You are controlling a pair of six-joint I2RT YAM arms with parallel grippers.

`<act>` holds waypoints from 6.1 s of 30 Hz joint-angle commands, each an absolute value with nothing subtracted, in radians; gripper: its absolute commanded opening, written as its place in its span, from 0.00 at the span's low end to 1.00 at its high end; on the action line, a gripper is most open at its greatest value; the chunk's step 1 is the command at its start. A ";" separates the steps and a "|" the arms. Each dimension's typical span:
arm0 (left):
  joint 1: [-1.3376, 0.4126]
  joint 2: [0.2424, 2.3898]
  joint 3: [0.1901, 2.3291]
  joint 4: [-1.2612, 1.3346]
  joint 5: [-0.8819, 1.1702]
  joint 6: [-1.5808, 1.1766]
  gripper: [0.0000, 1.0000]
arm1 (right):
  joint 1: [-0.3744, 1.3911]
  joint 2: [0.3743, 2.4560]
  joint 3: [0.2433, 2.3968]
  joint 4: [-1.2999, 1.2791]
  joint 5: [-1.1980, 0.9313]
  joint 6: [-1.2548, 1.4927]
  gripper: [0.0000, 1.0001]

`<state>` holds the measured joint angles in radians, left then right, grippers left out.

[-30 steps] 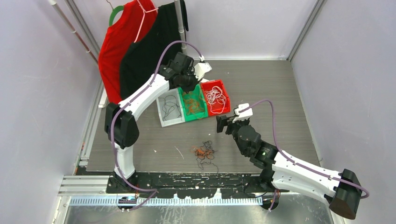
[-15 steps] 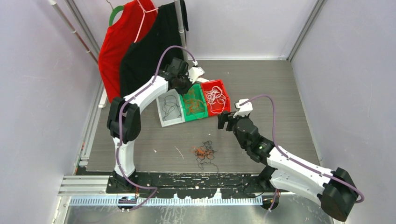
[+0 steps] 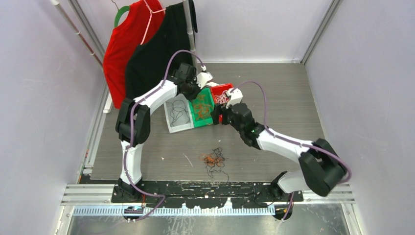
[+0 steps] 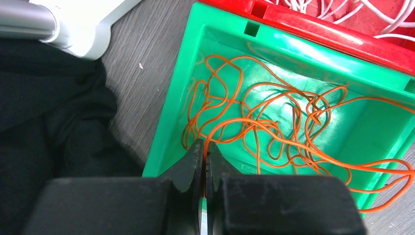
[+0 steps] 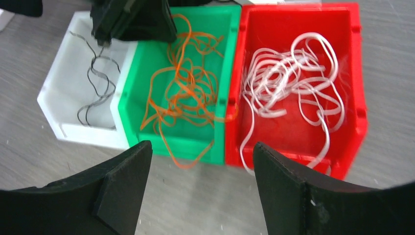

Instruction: Untangle the cables

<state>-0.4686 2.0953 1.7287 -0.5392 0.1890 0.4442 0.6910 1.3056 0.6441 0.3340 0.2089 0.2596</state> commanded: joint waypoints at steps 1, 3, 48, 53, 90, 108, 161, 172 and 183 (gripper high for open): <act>-0.452 2.055 1.706 -0.490 0.265 0.504 0.06 | 0.653 1.435 0.783 0.439 0.072 0.219 0.79; -0.438 2.045 1.704 -0.507 0.305 0.512 0.13 | 0.646 1.489 0.823 0.436 0.044 0.212 0.77; -0.692 1.720 1.167 -0.765 0.702 0.484 0.79 | 0.644 0.820 0.497 0.034 0.036 0.344 0.63; -0.713 1.783 1.169 -0.689 0.682 0.465 0.78 | 0.643 0.831 0.487 0.048 0.050 0.357 0.62; -0.794 1.479 1.533 -1.087 0.484 0.359 0.00 | 0.891 0.850 0.464 0.368 0.001 0.176 0.75; -0.795 1.428 1.542 -1.138 0.593 0.281 0.00 | 1.040 1.006 0.463 0.608 0.160 0.146 0.74; -0.787 1.302 2.207 -0.744 0.094 0.450 0.00 | 1.043 1.221 0.103 0.852 0.378 0.454 0.55; -0.788 1.240 1.900 -0.693 0.060 0.435 0.00 | 1.043 1.028 0.147 0.684 0.374 0.446 0.54; -0.752 1.377 1.654 -0.545 -0.025 0.449 0.00 | 1.043 0.773 0.158 0.470 0.404 0.447 0.55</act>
